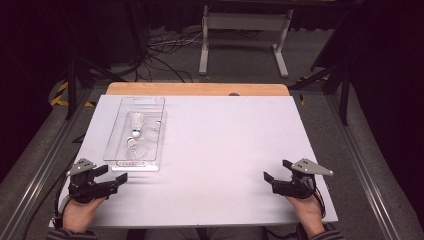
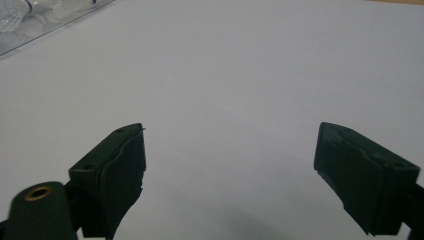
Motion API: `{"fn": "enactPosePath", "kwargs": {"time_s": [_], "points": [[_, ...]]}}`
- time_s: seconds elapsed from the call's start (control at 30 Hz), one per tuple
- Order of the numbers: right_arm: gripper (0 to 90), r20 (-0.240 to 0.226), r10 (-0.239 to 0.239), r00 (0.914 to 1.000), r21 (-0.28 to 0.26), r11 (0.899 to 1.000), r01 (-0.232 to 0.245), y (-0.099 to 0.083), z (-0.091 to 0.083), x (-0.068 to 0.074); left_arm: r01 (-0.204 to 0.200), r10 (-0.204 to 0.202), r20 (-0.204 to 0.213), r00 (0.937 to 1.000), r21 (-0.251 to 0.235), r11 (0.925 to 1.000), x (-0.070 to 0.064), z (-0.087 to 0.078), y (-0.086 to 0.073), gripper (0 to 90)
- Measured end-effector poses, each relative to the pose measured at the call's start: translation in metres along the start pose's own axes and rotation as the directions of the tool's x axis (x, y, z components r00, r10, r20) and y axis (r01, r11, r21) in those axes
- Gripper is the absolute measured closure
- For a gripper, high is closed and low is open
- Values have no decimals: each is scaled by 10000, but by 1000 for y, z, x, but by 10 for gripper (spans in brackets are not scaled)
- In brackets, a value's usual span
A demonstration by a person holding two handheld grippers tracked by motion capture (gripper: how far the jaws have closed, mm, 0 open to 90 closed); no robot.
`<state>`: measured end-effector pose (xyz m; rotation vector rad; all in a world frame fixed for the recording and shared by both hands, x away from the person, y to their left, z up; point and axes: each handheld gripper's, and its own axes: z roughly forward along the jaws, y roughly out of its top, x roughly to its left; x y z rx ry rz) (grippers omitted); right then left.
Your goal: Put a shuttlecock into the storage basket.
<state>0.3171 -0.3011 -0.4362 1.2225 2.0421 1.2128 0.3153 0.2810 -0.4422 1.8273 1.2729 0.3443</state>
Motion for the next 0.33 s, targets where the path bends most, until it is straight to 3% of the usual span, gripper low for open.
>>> {"fn": "enactPosePath", "kwargs": {"time_s": [0.23, 0.33], "points": [[141, -16, -1, 10000, 0, 10000, 1, 0, 0, 0, 32, -32, 49, 10000, 3, 10000, -1, 0, 0, 167], [141, -27, 7, 10000, -2, 10000, -7, 0, 0, 0, -149, 149, 26, 9999, 33, 9999, -2, -1, 0, 167]]}}
